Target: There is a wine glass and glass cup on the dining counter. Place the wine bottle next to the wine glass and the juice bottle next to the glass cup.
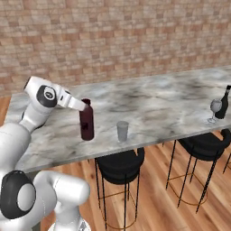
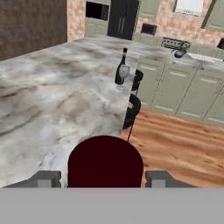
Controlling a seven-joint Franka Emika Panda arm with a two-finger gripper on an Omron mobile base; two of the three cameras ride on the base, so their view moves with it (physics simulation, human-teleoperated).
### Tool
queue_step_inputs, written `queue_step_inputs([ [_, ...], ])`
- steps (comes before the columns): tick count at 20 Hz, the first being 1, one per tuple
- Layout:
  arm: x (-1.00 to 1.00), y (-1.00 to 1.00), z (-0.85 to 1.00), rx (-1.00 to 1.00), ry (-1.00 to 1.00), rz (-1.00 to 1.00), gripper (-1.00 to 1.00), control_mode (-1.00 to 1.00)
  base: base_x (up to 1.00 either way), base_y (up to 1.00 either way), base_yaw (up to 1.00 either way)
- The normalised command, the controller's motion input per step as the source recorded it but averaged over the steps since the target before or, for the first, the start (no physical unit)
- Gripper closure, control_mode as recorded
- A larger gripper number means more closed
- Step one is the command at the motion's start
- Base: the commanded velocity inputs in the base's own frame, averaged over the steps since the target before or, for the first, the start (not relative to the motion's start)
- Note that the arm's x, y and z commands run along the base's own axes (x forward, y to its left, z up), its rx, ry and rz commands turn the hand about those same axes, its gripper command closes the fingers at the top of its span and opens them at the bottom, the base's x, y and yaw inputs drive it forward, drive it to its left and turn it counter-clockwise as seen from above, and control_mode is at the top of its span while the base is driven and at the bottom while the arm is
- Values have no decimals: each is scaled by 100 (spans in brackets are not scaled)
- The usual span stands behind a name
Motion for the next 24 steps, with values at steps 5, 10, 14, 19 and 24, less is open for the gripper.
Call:
queue_step_inputs([
  [5, 9, -11, -30, 0, -15, -4, 100, -100, 0, 0, 0],
  [10, 21, -23, -10, 0, 0, -5, 100, -100, 0, 0, 0],
  [14, 23, -20, -8, 0, 0, -4, 100, -100, 0, 0, 0],
  [19, 19, -18, -10, 0, -1, -3, 100, -100, 0, 0, 0],
  [24, 14, -11, -13, 0, 0, -5, 100, -100, 0, 0, 0],
])
